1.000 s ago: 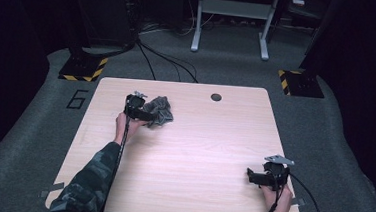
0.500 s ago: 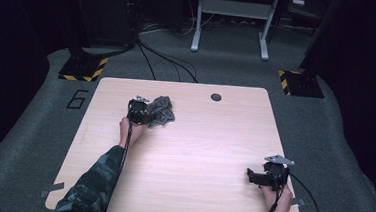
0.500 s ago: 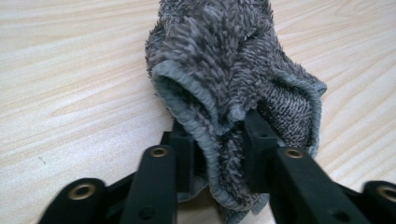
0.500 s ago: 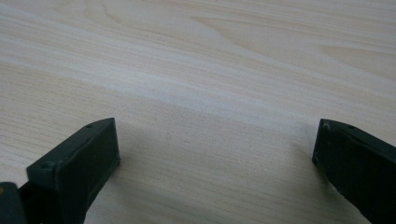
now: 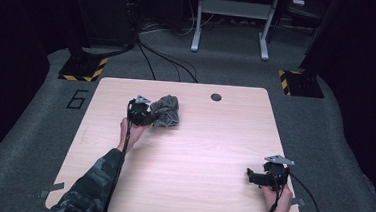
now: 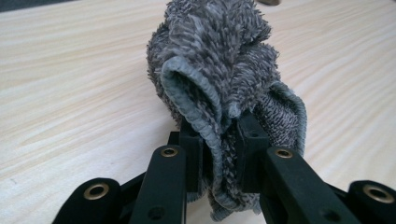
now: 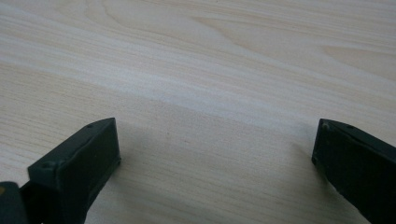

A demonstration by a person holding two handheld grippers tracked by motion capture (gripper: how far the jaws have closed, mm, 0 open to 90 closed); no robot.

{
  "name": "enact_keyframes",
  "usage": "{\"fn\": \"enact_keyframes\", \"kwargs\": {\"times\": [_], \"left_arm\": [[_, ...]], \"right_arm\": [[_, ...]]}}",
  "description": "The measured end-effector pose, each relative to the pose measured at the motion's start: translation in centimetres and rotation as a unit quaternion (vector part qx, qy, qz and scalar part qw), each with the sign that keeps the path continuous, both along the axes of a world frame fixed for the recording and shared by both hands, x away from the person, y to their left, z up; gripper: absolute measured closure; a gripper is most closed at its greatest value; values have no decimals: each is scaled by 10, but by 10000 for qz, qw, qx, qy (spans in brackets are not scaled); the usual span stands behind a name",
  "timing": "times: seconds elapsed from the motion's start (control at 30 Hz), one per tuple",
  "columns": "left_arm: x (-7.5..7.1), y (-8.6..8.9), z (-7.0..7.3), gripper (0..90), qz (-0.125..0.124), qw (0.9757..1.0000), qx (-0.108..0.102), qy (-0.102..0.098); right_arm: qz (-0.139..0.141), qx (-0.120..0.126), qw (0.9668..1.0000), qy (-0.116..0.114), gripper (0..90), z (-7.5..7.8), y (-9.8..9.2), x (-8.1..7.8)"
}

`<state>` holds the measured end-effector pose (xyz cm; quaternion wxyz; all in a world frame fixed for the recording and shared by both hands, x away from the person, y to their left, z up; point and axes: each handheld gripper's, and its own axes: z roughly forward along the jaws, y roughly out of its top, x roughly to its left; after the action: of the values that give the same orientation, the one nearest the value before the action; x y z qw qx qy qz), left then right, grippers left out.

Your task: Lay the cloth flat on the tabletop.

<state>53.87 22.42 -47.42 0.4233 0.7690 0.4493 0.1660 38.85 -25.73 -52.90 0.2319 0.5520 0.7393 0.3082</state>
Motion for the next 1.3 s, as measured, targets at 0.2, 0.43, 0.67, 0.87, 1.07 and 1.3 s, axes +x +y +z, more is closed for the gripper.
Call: {"fn": "enact_keyframes", "kwargs": {"times": [0.2,0.43,0.67,0.87,1.07,1.3], "left_arm": [[-17,-1,10,765,-217,9997,-81,-99],[-45,2,18,763,-401,9990,-133,-138],[-74,3,13,763,-522,9981,-307,-61],[-92,-2,9,762,-658,9972,-345,8],[-108,-12,0,759,-863,9955,-342,183],[-126,-30,-20,753,-1012,9934,-302,458]], "right_arm": [[-5,-1,10000,-2,3,0,0,0],[-14,6,10000,-4,3,0,0,0],[-22,11,10000,-7,3,0,0,0],[-24,12,10000,-7,3,0,0,0],[-28,11,10000,-4,3,0,0,0],[-31,10,10000,-6,3,0,0,0]]}}
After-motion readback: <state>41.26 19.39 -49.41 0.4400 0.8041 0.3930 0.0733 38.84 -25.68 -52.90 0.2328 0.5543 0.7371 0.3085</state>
